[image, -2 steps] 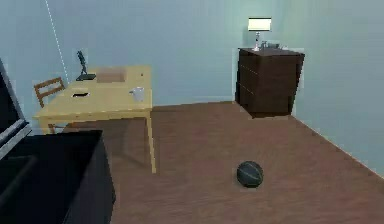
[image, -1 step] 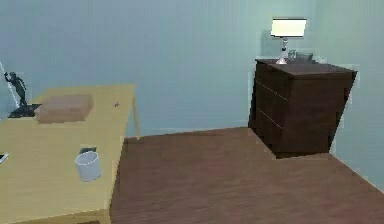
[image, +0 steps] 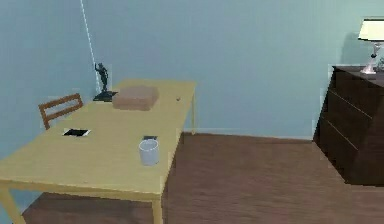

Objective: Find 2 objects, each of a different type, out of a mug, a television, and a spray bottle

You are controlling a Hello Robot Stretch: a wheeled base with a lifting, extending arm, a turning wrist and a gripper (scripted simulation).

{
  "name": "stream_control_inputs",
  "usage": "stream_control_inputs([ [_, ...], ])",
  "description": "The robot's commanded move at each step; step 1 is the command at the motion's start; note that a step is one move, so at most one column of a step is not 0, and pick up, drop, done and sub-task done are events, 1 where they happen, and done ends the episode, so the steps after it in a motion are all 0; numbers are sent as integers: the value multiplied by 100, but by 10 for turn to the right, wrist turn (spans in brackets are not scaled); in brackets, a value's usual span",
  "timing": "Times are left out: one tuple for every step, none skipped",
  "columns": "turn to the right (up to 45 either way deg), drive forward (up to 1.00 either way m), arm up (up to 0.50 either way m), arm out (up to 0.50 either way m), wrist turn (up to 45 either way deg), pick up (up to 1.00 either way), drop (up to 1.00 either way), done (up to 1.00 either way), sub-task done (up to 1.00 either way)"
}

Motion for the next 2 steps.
stream_control_inputs([
  [0, 5, 0, 0, 0, 0, 0, 0, 0],
  [-120, 0, 0, 0, 0, 0, 0, 0, 0],
])
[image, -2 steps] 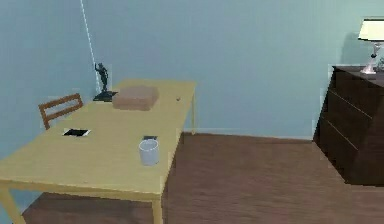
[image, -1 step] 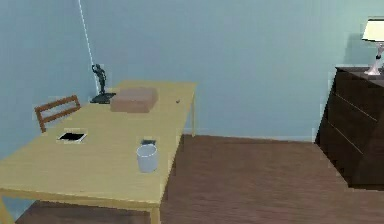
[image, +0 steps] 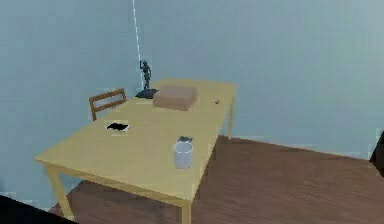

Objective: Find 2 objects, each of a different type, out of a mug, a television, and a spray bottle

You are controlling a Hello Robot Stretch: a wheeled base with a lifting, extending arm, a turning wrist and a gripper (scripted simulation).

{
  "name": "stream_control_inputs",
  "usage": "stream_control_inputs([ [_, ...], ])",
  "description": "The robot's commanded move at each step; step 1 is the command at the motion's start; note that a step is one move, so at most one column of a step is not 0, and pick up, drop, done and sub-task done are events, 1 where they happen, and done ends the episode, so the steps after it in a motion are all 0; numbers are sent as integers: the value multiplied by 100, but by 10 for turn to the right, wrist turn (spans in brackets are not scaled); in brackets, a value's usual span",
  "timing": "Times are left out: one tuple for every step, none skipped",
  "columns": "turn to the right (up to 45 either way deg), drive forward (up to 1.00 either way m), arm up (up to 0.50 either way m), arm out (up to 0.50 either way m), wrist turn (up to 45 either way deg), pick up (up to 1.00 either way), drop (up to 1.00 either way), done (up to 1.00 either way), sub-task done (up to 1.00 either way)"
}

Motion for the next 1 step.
stream_control_inputs([
  [0, 0, 0, 0, 0, 0, 0, 100, 0],
])
